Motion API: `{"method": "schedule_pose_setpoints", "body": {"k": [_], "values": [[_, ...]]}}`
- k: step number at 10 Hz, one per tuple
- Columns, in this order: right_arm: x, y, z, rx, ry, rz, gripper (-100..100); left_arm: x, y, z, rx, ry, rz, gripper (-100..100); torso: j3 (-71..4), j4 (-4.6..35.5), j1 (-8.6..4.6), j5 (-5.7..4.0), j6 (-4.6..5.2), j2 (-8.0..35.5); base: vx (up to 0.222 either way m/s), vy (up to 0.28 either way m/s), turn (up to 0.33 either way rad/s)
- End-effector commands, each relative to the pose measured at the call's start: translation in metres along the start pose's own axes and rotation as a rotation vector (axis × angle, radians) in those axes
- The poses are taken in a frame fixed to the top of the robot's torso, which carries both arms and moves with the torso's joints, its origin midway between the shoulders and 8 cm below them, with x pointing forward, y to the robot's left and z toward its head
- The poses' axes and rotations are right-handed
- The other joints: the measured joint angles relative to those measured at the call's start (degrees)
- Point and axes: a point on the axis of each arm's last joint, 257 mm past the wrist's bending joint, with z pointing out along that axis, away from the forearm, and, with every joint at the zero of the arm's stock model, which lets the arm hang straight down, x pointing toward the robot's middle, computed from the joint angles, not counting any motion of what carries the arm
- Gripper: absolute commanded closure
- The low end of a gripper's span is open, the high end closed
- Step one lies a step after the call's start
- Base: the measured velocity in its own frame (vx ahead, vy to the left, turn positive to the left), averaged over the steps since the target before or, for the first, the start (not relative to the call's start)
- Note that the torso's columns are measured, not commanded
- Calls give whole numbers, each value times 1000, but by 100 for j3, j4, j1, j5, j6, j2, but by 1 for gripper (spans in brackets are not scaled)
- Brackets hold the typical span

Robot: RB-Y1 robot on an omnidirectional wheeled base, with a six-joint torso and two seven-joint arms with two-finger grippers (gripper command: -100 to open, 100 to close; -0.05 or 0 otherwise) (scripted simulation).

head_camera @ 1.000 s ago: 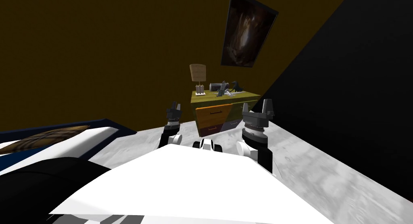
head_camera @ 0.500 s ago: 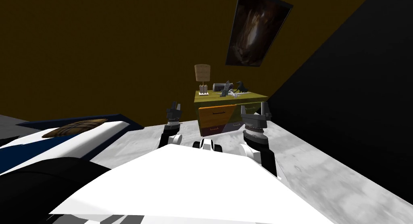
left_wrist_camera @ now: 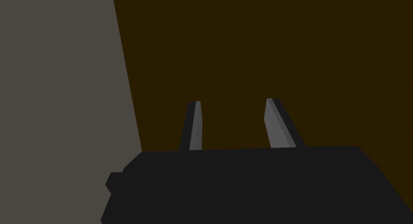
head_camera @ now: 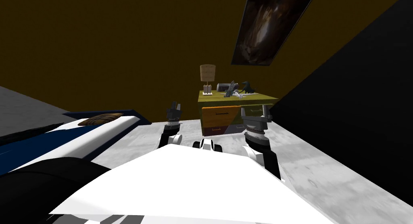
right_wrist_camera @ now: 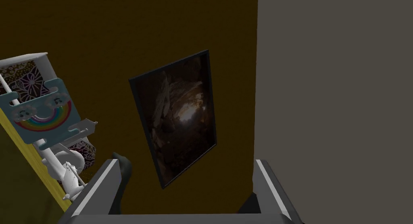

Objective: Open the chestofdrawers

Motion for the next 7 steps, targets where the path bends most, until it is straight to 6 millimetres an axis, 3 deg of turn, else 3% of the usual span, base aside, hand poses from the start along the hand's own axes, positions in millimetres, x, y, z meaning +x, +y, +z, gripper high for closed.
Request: {"method": "schedule_pose_setpoints", "body": {"k": [1, 7], "values": [[-12, -6, -6, 20, -29, 93, -100, 0, 0, 0, 0, 0, 0, 0, 0, 0, -1, 0, 3, 0, -11, 3, 226], [-45, -17, -21, 43, -111, 297, -100, 0, 0, 0, 0, 0, 0, 0, 0, 0, 0, 0, 3, 0, -13, 2, 150]]}}
